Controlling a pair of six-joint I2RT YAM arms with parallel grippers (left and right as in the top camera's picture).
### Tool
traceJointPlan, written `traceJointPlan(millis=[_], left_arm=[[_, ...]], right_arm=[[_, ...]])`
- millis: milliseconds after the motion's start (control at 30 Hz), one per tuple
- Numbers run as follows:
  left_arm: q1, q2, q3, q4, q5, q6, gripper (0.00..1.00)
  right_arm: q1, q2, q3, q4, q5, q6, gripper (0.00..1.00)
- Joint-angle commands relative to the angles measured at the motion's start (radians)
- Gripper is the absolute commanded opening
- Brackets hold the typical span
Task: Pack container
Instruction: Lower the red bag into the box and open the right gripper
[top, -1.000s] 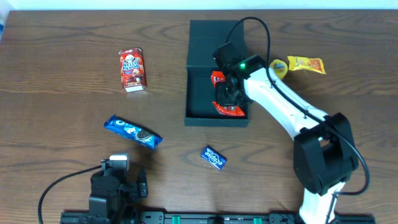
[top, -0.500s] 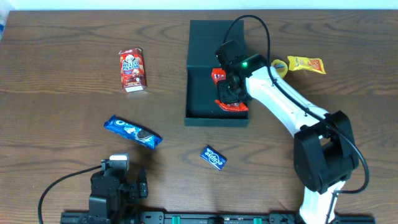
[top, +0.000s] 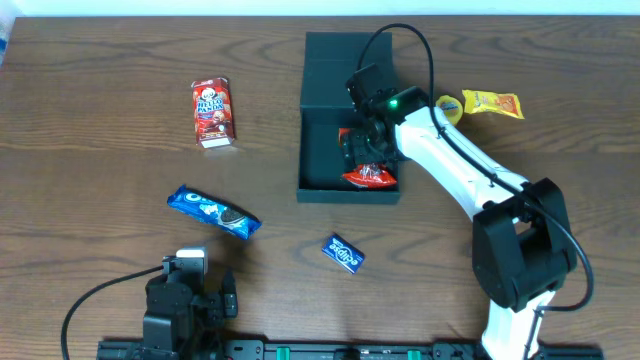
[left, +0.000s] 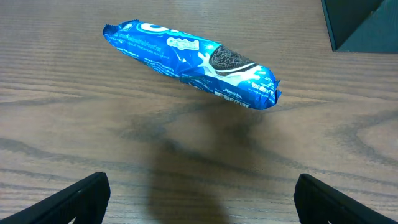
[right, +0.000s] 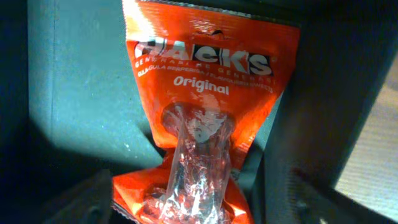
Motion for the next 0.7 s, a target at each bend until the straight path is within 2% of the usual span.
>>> traceJointPlan(millis=[0, 333, 533, 667], left_arm=[[0.006, -0.006, -0.030, -0.023, -0.010, 0.018, 0.95], [0.007, -0.006, -0.030, -0.023, -0.010, 0.018, 0.96], [0.007, -0.006, -0.030, -0.023, -0.010, 0.018, 0.95], [0.007, -0.006, -0.030, -0.023, -0.010, 0.018, 0.96]], right_arm=[[0.009, -0.013, 0.033, -0.009, 0.014, -0.005, 0.99], [0.074, -0.261, 0.061, -0.063, 0.099, -0.006, 0.99], [0.108, -0.417, 0.058, -0.163, 0.128, -0.002, 0.99], [0.120, -0.509, 0.019, -0.254, 0.140, 0.087, 0.99]])
